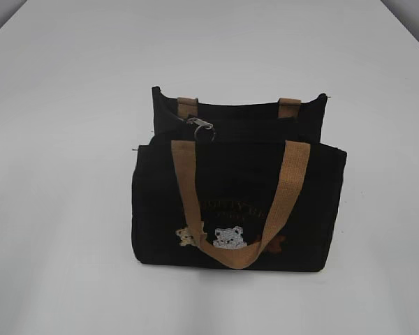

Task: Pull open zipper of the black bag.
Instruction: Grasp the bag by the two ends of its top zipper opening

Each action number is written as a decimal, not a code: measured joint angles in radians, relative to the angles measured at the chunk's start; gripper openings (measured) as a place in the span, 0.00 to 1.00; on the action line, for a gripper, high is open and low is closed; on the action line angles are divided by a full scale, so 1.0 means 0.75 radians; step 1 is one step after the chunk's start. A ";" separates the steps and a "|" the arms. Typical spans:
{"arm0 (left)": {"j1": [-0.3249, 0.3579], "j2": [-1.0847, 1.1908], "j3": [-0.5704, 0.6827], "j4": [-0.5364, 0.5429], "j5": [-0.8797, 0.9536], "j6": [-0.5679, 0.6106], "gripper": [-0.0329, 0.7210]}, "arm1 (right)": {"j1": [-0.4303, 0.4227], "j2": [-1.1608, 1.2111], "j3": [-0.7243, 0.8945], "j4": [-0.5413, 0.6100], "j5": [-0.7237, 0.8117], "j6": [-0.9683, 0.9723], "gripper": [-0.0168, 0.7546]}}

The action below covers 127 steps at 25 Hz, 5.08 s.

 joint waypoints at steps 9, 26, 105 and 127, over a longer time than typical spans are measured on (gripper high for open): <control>0.001 0.737 -0.104 -0.700 -0.004 0.524 0.67 | 0.042 0.361 -0.064 0.116 -0.298 -0.111 0.78; -0.421 1.785 -0.776 -0.697 -0.093 0.568 0.61 | 0.346 1.230 -0.605 0.125 -0.291 -0.454 0.78; -0.440 2.084 -1.137 -0.436 0.176 0.480 0.07 | 0.757 2.042 -1.018 0.158 -0.505 -0.878 0.11; -0.460 2.070 -1.148 -0.412 0.224 0.446 0.06 | 0.763 1.855 -1.016 -0.156 -0.240 -0.566 0.04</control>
